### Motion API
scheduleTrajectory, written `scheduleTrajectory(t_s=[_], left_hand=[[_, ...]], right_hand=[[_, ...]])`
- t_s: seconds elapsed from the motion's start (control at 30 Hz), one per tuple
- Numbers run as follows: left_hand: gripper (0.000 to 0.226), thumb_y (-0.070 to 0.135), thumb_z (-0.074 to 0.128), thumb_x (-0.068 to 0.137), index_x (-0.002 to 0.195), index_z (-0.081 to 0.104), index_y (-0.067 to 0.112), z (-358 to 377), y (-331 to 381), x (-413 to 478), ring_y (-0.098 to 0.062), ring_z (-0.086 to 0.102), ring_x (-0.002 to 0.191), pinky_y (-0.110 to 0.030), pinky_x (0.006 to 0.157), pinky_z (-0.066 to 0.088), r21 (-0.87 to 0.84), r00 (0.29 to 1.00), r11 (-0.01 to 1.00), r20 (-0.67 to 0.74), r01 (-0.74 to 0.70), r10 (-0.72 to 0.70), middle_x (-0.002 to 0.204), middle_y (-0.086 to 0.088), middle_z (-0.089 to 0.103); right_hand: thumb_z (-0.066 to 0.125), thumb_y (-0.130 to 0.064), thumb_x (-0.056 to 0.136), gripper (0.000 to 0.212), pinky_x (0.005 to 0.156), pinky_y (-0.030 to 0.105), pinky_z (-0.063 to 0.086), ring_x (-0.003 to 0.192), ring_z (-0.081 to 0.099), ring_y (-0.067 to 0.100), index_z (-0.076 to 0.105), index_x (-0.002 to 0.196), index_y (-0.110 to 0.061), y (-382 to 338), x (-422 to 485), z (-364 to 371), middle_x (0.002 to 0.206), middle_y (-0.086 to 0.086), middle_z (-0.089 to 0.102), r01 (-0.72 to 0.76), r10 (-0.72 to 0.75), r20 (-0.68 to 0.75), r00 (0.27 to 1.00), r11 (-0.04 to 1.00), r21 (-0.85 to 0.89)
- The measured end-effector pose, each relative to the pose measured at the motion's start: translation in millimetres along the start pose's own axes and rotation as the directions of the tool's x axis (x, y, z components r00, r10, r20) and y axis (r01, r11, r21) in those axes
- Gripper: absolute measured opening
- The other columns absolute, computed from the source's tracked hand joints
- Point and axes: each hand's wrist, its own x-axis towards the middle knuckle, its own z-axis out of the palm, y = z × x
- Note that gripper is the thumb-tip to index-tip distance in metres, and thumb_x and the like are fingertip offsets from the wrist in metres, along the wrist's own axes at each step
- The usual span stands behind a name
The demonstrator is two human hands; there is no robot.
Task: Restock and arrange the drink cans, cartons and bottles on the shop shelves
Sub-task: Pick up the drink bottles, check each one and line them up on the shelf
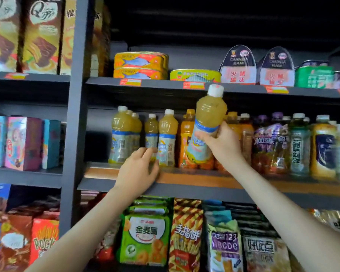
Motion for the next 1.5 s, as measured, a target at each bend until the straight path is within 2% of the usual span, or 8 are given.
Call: scheduleTrajectory(t_s=[0.13, 0.37, 0.57, 0.67, 0.77, 0.97, 1.33, 1.5], left_hand=[[0.04, 0.042, 0.042, 0.091, 0.107, 0.066, 0.014, -1, -16, -1, -0.025, 0.064, 0.083, -0.033, 0.062, 0.053, 0.062, 0.994, 0.993, -0.037, -0.096, 0.098, 0.094, -0.003, 0.064], [0.034, 0.03, 0.043, 0.093, 0.091, 0.07, 0.008, -27, -67, 2, -0.028, 0.062, 0.076, -0.037, 0.065, 0.053, 0.226, 0.941, 0.92, -0.04, -0.319, 0.336, 0.091, -0.009, 0.064], [0.04, 0.026, 0.046, 0.089, 0.115, 0.063, 0.001, -69, -127, 13, -0.042, 0.043, 0.12, -0.051, 0.098, 0.034, 0.444, 0.909, 0.861, -0.202, -0.247, 0.365, 0.133, -0.028, 0.049], [0.054, 0.031, 0.048, 0.086, 0.132, 0.053, 0.006, -81, -142, 26, -0.042, 0.028, 0.134, -0.051, 0.112, 0.018, 0.39, 0.904, 0.892, -0.256, -0.228, 0.343, 0.149, -0.027, 0.03], [0.058, 0.029, 0.045, 0.085, 0.137, 0.049, 0.005, -90, -145, 41, -0.04, 0.024, 0.138, -0.048, 0.114, 0.013, 0.342, 0.892, 0.894, -0.244, -0.289, 0.381, 0.152, -0.025, 0.027], [0.053, 0.021, 0.04, 0.078, 0.125, 0.06, 0.005, -95, -156, 47, -0.039, 0.025, 0.139, -0.052, 0.11, 0.023, 0.242, 0.88, 0.905, -0.248, -0.349, 0.405, 0.151, -0.023, 0.034], [0.044, 0.018, 0.04, 0.081, 0.116, 0.065, 0.007, -89, -167, 47, -0.04, 0.02, 0.142, -0.055, 0.114, 0.02, 0.17, 0.865, 0.906, -0.272, -0.388, 0.422, 0.151, -0.024, 0.03], [0.041, 0.02, 0.039, 0.084, 0.113, 0.065, 0.008, -89, -166, 45, -0.04, 0.021, 0.143, -0.057, 0.112, 0.023, 0.142, 0.872, 0.914, -0.273, -0.38, 0.406, 0.152, -0.023, 0.03]], right_hand=[[0.078, -0.031, 0.078, 0.032, 0.059, 0.005, 0.042, 0.079, 0.058, -0.007, 0.06, 0.103, -0.023, 20, -2, 13, 0.089, -0.014, 0.063, -0.076, 0.087, 0.129, 0.988, 0.993, -0.086], [0.075, -0.044, 0.078, 0.026, 0.083, 0.041, 0.055, 0.089, 0.065, 0.018, 0.063, 0.091, -0.025, 33, 17, 37, 0.096, -0.001, 0.068, -0.254, 0.294, 0.131, 0.947, 0.932, -0.257], [0.073, -0.045, 0.081, 0.066, 0.068, 0.033, 0.05, 0.095, 0.06, 0.026, 0.046, 0.129, -0.008, 20, 12, 54, 0.121, 0.014, 0.06, -0.348, 0.393, -0.01, 0.919, 0.802, -0.485], [0.074, -0.033, 0.083, 0.094, 0.103, 0.047, 0.043, 0.136, 0.033, 0.037, 0.012, 0.151, -0.011, -11, -9, 79, 0.153, 0.02, 0.027, -0.072, -0.029, -0.134, 0.991, 0.727, -0.683], [0.069, -0.02, 0.087, 0.089, 0.107, 0.045, 0.039, 0.142, 0.021, 0.034, 0.011, 0.155, -0.022, -43, -20, 131, 0.159, 0.014, 0.013, 0.265, -0.351, 0.029, 0.936, 0.649, -0.713], [0.056, 0.0, 0.091, 0.094, 0.115, 0.048, 0.023, 0.146, 0.002, 0.033, -0.007, 0.154, -0.033, -28, 27, 228, 0.161, 0.006, -0.007, 0.095, 0.14, 0.318, 0.938, 0.776, -0.623], [0.061, 0.003, 0.087, 0.105, 0.119, 0.051, 0.013, 0.147, -0.015, 0.036, -0.01, 0.153, -0.036, 31, 106, 269, 0.156, 0.009, -0.031, 0.063, 0.301, 0.303, 0.904, 0.608, -0.792], [0.058, 0.004, 0.089, 0.099, 0.116, 0.05, 0.026, 0.146, -0.004, 0.042, -0.005, 0.153, -0.037, 43, 120, 276, 0.158, 0.012, -0.025, -0.007, 0.359, 0.262, 0.896, 0.6, -0.8]])
